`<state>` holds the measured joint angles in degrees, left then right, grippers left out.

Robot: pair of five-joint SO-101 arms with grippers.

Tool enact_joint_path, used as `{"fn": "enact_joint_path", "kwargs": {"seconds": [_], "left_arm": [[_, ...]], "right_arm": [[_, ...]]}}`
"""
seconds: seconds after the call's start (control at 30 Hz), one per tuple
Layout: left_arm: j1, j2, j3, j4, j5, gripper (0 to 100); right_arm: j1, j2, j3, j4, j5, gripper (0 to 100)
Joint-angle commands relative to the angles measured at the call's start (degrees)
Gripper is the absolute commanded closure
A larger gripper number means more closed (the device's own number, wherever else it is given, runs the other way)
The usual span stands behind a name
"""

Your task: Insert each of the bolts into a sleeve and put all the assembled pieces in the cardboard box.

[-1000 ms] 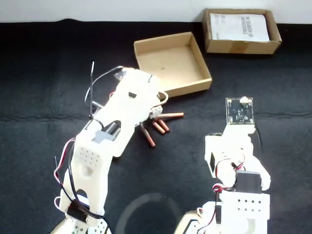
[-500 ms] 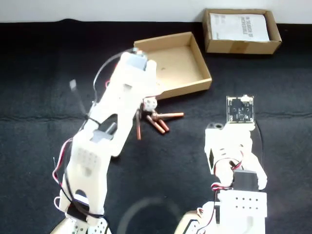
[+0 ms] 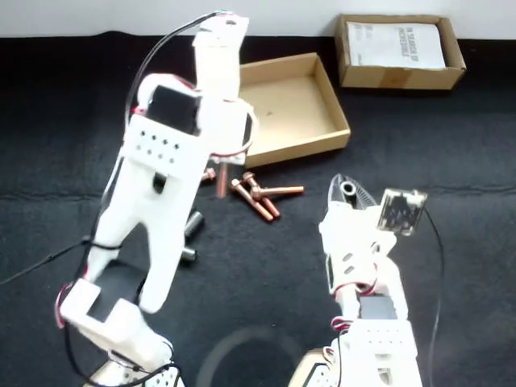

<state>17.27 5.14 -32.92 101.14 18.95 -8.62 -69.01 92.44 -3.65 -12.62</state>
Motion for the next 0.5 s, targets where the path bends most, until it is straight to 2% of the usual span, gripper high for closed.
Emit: {"fn": "enact_joint_path", "kwargs": {"seconds": [0.0,0.07,0.17,0.33,0.47], "left_arm": [[-2.15,-7.60,8.13,-3.60,0.09,99],[-4.70,-11.65,15.60,-9.14,0.09,99],[-7.69,-20.18,30.99,-22.42,-0.26,99],[-7.69,-39.60,62.81,-51.78,-0.79,99],[-4.18,-53.85,85.41,-75.16,-6.42,99]], "right_arm": [[-0.66,-0.22,2.68,-9.19,-1.05,99.2],[-0.66,-0.22,4.09,-11.82,-0.97,99.2],[-0.66,-0.22,5.49,-13.58,-0.79,99.2],[-1.10,-0.22,6.46,-13.76,-1.05,99.2],[-2.86,-0.22,7.08,-13.76,-1.05,99.2]]}}
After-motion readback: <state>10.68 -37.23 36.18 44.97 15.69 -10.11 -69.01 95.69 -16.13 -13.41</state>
